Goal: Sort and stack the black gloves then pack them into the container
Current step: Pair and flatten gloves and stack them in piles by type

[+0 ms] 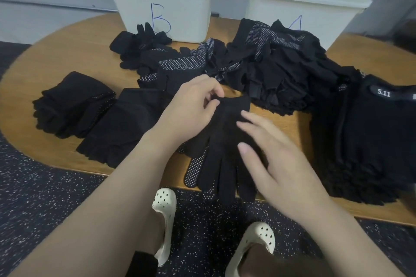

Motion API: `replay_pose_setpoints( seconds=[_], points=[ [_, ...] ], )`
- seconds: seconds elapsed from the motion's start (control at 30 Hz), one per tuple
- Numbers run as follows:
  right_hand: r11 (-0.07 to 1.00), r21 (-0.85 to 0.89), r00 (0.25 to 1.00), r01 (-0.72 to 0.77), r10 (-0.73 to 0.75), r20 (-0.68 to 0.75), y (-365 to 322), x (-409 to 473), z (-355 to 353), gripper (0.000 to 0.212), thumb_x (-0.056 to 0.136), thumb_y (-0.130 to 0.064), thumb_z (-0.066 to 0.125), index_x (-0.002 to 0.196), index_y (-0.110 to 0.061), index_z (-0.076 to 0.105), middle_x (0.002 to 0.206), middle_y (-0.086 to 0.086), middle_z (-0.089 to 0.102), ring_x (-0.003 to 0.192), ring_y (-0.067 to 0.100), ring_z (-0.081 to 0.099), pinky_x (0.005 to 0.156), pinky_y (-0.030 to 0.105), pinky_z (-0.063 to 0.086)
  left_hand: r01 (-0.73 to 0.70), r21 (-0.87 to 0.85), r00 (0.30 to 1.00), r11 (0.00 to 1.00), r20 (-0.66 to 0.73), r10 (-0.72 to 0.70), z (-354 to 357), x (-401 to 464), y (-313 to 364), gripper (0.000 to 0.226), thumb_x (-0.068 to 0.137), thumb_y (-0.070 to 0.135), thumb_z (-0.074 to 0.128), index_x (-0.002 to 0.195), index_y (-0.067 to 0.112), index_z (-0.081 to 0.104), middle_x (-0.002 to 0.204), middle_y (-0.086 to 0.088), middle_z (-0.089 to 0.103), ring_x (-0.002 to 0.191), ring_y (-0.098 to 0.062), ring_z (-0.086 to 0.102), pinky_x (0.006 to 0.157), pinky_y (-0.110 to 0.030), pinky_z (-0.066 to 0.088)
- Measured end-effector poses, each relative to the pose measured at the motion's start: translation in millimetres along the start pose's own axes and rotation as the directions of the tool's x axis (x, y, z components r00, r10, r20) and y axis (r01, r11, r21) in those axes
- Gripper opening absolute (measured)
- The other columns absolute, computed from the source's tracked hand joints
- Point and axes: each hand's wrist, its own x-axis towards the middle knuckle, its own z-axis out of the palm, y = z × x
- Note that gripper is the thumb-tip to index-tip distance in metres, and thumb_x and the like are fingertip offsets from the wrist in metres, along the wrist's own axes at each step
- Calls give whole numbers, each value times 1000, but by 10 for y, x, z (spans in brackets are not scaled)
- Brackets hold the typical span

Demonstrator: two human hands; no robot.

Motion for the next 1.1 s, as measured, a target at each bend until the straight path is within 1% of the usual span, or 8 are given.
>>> replay_pose_setpoints(
  seconds=[0.1,0.23,0.4,0.6,0.73,0.83,0.97,1.1],
  points=[
    [988,7,980,-155,155,-122,126,166,5,39,103,-36,52,136,-18,60,136,-14,56,126,2,51,108,27,44,35,-26,999,999,-4,-35,-10,-25,7,15,90,3,70,97,17,69,94,7,60,84,-12,59,79,-21,50],
    [950,19,941,-312,311,-136,178,409,25,40,99,-32,63,136,-16,61,128,-7,61,117,10,58,96,26,46,67,-3,997,998,28,-67,9,-50,26,18,89,1,67,92,18,68,90,3,62,80,-14,58,76,-26,49],
    [928,74,922,-365,371,-113,198,649,94,44,93,-34,73,133,-17,63,126,-6,64,114,12,58,89,19,38,11,1,1000,1000,13,-11,-3,-70,50,25,85,-7,61,81,18,61,90,3,62,76,-19,58,73,-40,50],
    [887,279,896,-367,418,-152,196,745,148,14,88,-22,80,97,-23,69,90,-13,66,85,2,60,69,1,40,24,-57,998,998,-50,-26,-6,-86,116,26,87,-6,67,94,18,62,91,6,63,81,-15,61,76,-34,54],
    [869,363,889,-336,420,-182,194,760,102,16,87,-16,81,90,-23,67,86,-10,68,84,8,65,71,8,47,55,-218,995,974,-68,-71,-1,-97,138,35,88,-3,72,110,23,65,97,7,70,87,-15,67,80,-28,57],
    [866,416,908,-277,377,-181,206,758,57,21,86,-13,81,86,-26,65,84,-11,67,84,12,65,80,25,54,151,-305,988,940,11,-155,-8,-99,146,40,88,10,79,124,22,66,104,9,72,84,-10,66,82,-27,57],
    [844,493,921,-212,342,-188,240,764,4,23,85,-9,81,85,-25,64,83,-3,67,82,22,66,77,31,55,218,-345,974,913,129,-184,-45,-66,168,28,87,13,82,112,22,74,95,-1,77,88,-28,70,85,-43,59],
    [828,537,936,-160,300,-183,244,749,-84,20,85,-7,80,92,-20,66,89,8,70,85,26,67,83,37,57,179,-426,982,887,27,-185,-79,-24,218,14,85,5,82,94,13,75,94,-7,76,87,-26,71,85,-47,58]
  ],
)
